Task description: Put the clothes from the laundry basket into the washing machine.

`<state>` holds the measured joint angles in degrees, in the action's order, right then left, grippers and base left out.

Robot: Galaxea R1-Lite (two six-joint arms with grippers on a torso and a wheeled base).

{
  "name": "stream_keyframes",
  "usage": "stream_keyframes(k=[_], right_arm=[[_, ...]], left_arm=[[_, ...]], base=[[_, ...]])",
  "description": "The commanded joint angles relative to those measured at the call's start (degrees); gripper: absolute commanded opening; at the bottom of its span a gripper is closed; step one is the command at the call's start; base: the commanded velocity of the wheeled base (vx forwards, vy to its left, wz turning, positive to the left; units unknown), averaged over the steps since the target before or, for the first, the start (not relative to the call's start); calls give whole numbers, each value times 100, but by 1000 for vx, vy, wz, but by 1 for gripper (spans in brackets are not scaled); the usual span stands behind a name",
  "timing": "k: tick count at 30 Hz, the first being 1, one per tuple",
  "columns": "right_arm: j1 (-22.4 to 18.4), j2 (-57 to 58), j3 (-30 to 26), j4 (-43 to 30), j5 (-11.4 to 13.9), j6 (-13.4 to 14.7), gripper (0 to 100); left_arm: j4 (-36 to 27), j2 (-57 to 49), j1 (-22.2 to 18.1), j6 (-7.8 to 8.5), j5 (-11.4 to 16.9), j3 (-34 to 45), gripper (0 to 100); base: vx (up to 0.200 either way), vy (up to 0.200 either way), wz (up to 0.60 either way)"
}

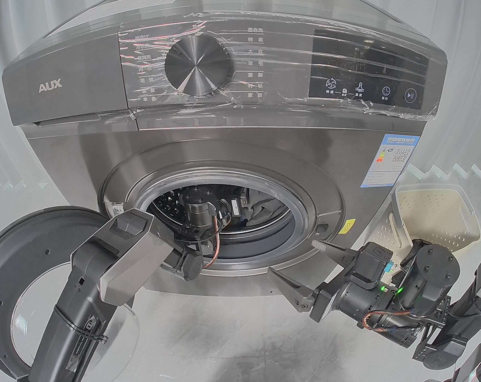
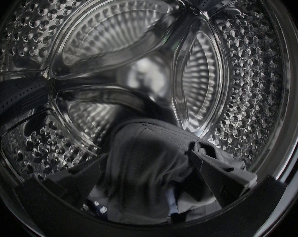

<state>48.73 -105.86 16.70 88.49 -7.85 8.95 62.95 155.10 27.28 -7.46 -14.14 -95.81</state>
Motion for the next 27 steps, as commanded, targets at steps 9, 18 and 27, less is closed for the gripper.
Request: stream_keyframes(k=[9, 18, 27], right_arm=[[-56, -57, -53, 1, 3, 10, 100], [-65, -48, -106, 1, 3, 46, 100], [-206, 92, -378, 1, -15, 46, 100]], left_arm=[[1096, -1606, 612, -19, 8, 3024, 100], [1650, -2423, 1051, -19, 8, 4729, 100], [2432, -3495, 1684, -159, 8, 6689, 100]], base=[[0, 0, 0], [0, 0, 0], [0, 0, 0]])
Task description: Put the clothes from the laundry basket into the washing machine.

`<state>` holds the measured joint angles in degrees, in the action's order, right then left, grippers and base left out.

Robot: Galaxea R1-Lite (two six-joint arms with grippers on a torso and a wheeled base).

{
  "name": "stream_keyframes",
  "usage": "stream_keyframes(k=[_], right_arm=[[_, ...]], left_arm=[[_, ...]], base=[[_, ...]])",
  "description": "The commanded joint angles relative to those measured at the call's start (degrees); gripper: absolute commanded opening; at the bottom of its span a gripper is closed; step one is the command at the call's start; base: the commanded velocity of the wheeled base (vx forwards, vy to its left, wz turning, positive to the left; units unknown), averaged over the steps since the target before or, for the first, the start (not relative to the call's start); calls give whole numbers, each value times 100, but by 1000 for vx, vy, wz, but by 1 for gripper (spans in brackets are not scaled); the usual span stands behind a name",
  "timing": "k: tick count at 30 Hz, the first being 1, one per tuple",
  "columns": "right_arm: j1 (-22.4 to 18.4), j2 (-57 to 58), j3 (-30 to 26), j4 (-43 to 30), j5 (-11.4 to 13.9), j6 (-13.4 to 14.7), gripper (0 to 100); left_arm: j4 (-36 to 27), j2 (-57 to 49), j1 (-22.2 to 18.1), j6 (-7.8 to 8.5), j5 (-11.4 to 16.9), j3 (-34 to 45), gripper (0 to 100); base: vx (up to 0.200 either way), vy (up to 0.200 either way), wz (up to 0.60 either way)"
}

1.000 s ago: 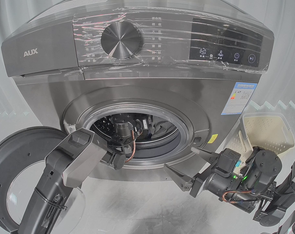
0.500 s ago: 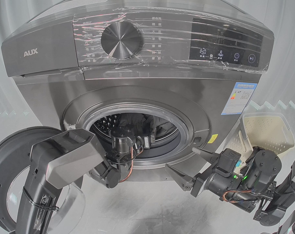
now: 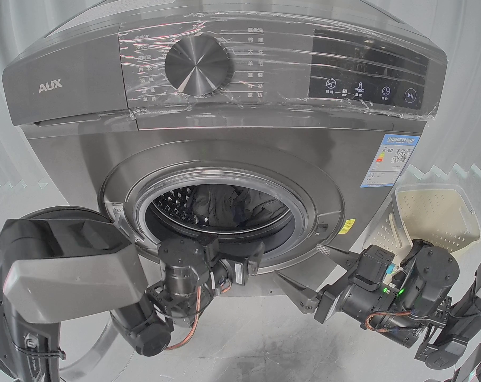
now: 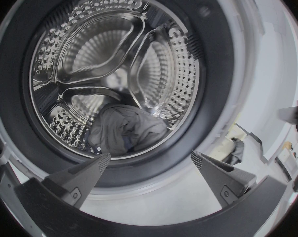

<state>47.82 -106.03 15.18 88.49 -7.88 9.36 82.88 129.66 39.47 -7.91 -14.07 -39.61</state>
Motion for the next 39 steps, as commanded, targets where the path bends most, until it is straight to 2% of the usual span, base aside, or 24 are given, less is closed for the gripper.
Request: stream_keyframes(k=[1, 5, 6, 8, 10, 12, 15, 21, 22, 24, 26, 27, 28, 29, 30, 33, 35, 38, 39], right_arm=[[-124, 144, -278, 1, -12, 13, 100], [-124, 434, -507, 1, -21, 4, 100], [-133, 514, -542, 1, -30, 4, 100], [-168, 654, -656, 1, -47, 4, 100], [-265, 848, -850, 1, -47, 4, 100], [-361, 1023, -1034, 1, -47, 13, 100], [-546, 1331, -1395, 1, -39, 13, 100], [-898, 1806, -1509, -16, -65, 4, 100], [-1109, 1849, -1518, -25, -56, -31, 100], [-1267, 1849, -1509, -25, -56, -40, 100], [-1363, 1867, -1518, -43, -56, -57, 100], [-1399, 1885, -1518, -104, -65, -66, 100], [-1399, 1885, -1518, -104, -65, -66, 100], [-1478, 1981, -1518, -192, -65, -75, 100], [-1504, 2025, -1518, -236, -65, -75, 100], [-1548, 2289, -1518, -658, -65, -92, 100], [-1557, 2438, -1518, -904, -65, -92, 100], [-1592, 2983, -1518, -1844, -56, -101, 100], [-1601, 3036, -1518, -1915, -56, -110, 100]], left_arm=[[553, -1074, 535, -149, 1, 1262, 100], [580, -1786, 799, -351, 1, 1878, 100], [580, -1962, 834, -351, 1, 1992, 100], [562, -2375, 852, -360, -17, 2124, 100], [562, -2771, 843, -439, -17, 2256, 100], [571, -2911, 816, -554, -35, 2519, 100], [571, -3096, 808, -598, -158, 2809, 100], [580, -3201, 755, -545, -175, 2959, 100], [571, -3280, 746, -527, -193, 2976, 100], [571, -3298, 728, -492, -219, 3003, 100], [571, -3324, 658, -360, -219, 3082, 100], [580, -3359, 614, -237, -219, 3143, 100], [580, -3359, 614, -237, -219, 3143, 100], [571, -3447, 526, -70, -219, 3240, 100], [571, -3465, 500, -26, -219, 3284, 100], [571, -3526, 227, 123, -202, 3425, 100], [580, -3562, 122, 132, -202, 3460, 100], [580, -3702, 69, 141, -184, 3697, 100], [580, -3720, 69, 141, -184, 3715, 100]], base=[[0, 0, 0], [0, 0, 0], [0, 0, 0], [0, 0, 0], [0, 0, 0], [0, 0, 0], [0, 0, 0], [0, 0, 0], [0, 0, 0], [0, 0, 0], [-100, 0, 0], [-200, 0, 0], [-200, 0, 0], [-200, 0, 0], [-200, 0, 0], [-200, 0, 0], [-100, 0, 0], [-67, 0, 0], [-200, 0, 0]])
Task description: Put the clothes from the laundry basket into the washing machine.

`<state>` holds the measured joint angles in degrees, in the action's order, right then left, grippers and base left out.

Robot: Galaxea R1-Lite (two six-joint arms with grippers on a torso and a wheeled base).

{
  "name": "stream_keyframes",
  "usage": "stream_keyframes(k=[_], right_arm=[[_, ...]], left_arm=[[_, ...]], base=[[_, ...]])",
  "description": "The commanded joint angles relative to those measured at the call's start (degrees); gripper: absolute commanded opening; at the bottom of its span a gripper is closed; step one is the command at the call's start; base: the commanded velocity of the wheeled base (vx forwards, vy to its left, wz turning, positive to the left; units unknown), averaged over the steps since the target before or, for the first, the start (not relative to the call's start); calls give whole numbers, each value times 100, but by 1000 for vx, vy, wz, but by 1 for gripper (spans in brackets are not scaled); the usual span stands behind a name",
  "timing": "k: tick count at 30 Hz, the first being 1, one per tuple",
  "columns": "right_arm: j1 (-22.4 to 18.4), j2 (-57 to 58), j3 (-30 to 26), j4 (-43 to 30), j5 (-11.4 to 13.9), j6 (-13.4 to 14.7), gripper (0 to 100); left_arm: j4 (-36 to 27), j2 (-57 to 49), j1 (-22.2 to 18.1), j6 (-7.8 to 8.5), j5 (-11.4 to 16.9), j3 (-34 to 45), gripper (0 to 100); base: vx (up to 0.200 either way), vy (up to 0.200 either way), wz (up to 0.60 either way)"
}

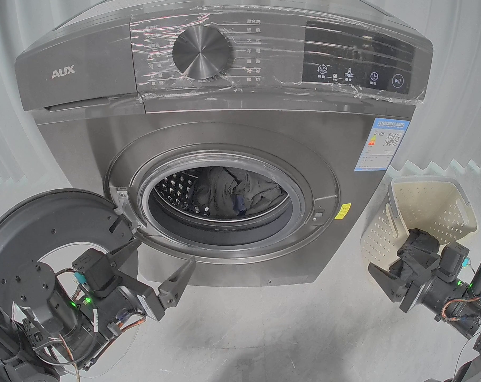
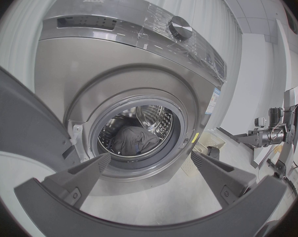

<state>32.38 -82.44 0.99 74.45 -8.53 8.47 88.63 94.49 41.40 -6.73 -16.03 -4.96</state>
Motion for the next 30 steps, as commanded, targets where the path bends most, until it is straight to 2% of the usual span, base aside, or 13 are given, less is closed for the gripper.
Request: stream_keyframes(k=[1, 2, 5, 7, 10, 14, 20, 22, 23, 25, 27, 28, 30], right_arm=[[-56, 677, -99, -510, 10, -21, 100], [-83, 1222, -99, -1310, 10, -83, 100], [-83, 1661, -99, -1714, -70, -65, 100], [-83, 1969, -99, -1987, -289, -30, 100], [-91, 2540, -99, -2461, -474, -30, 100], [-258, 3349, -99, -3200, -500, -56, 100], [-961, 4623, -90, -4272, -518, -91, 100], [-1445, 5397, -90, -4676, -465, -214, 100], [-1445, 5397, -90, -4676, -465, -214, 100], [-1665, 5933, -90, -5160, -456, -294, 100], [-1752, 6091, -90, -5362, -456, -329, 100], [-1999, 6610, -90, -5872, -421, -443, 100], [-2113, 6882, -90, -6100, -395, -496, 100]], left_arm=[[6, -203, -123, 23, 12, 250, 100], [-3, -546, -79, 49, 3, 356, 100], [-3, -809, -97, 66, 3, 487, 100], [-38, -1011, -106, 66, -32, 496, 100], [-232, -1381, -132, 119, -40, 496, 100], [-654, -1855, -141, 110, -40, 496, 100], [-1928, -3147, -255, 66, -137, 496, 100], [-3053, -4061, -440, 40, -137, 496, 100], [-3053, -4061, -440, 40, -137, 496, 100], [-3879, -4597, -668, 40, -146, 496, 100], [-4152, -4817, -747, 40, -146, 496, 100], [-4732, -5450, -976, 31, -128, 496, 100], [-4969, -5758, -1152, 14, -102, 496, 100]], base=[[-200, 0, 0], [-200, 0, 0], [-200, 0, 0], [-200, 0, 0], [-200, 0, 0], [-200, 0, 0], [-133, 0, 0], [0, 0, 0], [0, 0, 0], [0, 0, 0], [-100, -100, 0], [-200, -200, 0], [-200, -200, 0]])
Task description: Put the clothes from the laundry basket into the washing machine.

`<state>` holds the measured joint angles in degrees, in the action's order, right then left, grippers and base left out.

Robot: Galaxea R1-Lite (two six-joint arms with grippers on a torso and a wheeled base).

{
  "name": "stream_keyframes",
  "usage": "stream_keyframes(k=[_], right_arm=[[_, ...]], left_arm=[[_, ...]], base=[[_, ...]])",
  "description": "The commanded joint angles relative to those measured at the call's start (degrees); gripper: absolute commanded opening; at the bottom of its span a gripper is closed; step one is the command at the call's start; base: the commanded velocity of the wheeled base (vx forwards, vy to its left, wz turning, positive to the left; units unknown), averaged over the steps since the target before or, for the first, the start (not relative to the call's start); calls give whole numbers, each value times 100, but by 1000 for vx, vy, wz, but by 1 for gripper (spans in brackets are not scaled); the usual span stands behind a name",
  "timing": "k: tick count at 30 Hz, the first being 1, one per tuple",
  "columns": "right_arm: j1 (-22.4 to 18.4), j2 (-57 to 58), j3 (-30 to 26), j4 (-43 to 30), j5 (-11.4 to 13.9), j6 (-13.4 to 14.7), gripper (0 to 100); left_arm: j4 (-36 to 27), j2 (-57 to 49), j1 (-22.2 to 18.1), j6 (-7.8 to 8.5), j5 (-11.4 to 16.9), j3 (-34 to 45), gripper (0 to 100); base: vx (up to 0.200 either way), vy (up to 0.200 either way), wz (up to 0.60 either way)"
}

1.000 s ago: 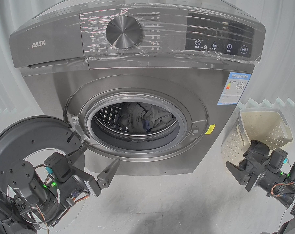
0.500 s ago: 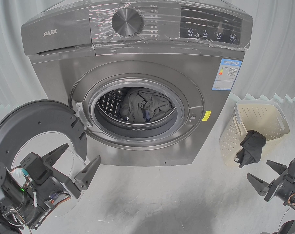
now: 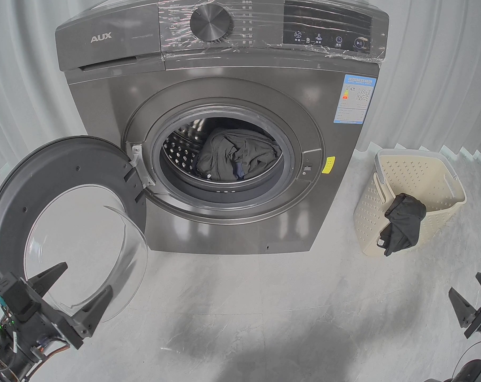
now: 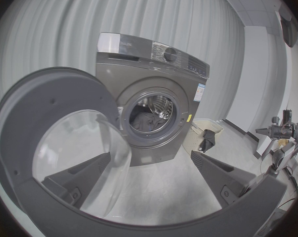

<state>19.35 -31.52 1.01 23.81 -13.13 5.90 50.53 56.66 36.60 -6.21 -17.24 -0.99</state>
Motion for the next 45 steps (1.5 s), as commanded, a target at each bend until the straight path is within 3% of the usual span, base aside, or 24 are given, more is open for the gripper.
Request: stream_keyframes(k=[1, 2, 3, 6, 11, 12, 13, 14, 17, 18, 22, 25, 27, 30, 33, 35, 38, 41, 42, 44, 45], right_arm=[[-880, 1913, -92, -1168, 100, -265, 100], [-880, 1913, -92, -1168, 100, -265, 100], [-1038, 2177, -92, -1432, 170, -335, 100], [-1293, 2590, -92, -1862, 302, -362, 100], [-1319, 2634, -92, -1994, 443, -247, 100], [-1319, 2634, -92, -1977, 671, -247, 100], [-1319, 2652, -92, -1994, 1084, -256, 100], [-1328, 2643, -92, -2012, 1164, -265, 100], [-1328, 2634, -92, -2020, 1005, -291, 100], [-1328, 2634, -92, -2020, 882, -318, 100], [-1328, 2634, -92, -2038, 548, -362, 100], [-1337, 2634, -92, -2038, 548, -370, 100], [-1337, 2634, -92, -2038, 346, -370, 100], [-1337, 2634, -92, -2038, -120, -362, 100], [-1337, 2634, -92, -2038, -111, -379, 100], [-1337, 2634, -92, -2047, 100, -414, 100], [-1337, 2634, -92, -2047, 232, -388, 100], [-1355, 2625, -92, -2047, 188, -449, 100], [-1425, 2643, -92, -2056, 188, -520, 100], [-1987, 2950, -92, -2082, 329, -950, 100], [-2049, 2985, -92, -2073, 346, -968, 100]], left_arm=[[-1318, -2133, -812, -56, 36, 99, 100], [-1318, -2133, -812, -56, 36, 99, 100], [-1871, -2572, -1128, -91, 71, 99, 100], [-2627, -3249, -1524, -65, 247, 99, 100], [-3946, -4585, -2218, 5, 1082, 99, 100], [-4297, -4893, -2412, 58, 1355, 99, 100], [-4596, -5192, -2640, 84, 1776, 81, 100], [-4596, -5174, -2666, 49, 1838, 81, 100], [-4587, -5139, -2789, 40, 1733, 90, 100], [-4622, -5139, -2886, 120, 1733, 90, 100], [-4666, -5403, -3748, 251, 1838, 99, 100], [-4666, -5438, -3791, 269, 1908, 99, 100], [-4666, -5438, -3783, 251, 1970, 99, 100], [-4860, -5622, -3695, 515, 1715, 99, 100], [-5238, -5666, -3642, 568, 1671, 46, 100], [-5123, -5666, -3642, 638, 1706, 81, 100], [-5079, -5666, -3633, 603, 1820, 90, 100], [-5079, -5666, -3633, 585, 1847, 90, 100], [-5079, -5666, -3633, 585, 1847, 90, 100], [-5079, -5666, -3633, 559, 1847, 90, 100], [-5079, -5666, -3633, 559, 1847, 90, 100]], base=[[-200, -200, 0], [-200, -200, 0], [-200, -200, 0], [-200, -200, 0], [0, 0, 0], [0, 0, 0], [0, 0, 0], [0, 0, 0], [0, 0, 0], [0, 0, 0], [0, 0, 0], [0, 0, 0], [0, 0, 0], [0, 0, 0], [0, 0, 0], [0, 0, 0], [0, 0, 0], [0, 0, 0], [0, 0, 0], [0, 0, 0], [0, 0, 0]])
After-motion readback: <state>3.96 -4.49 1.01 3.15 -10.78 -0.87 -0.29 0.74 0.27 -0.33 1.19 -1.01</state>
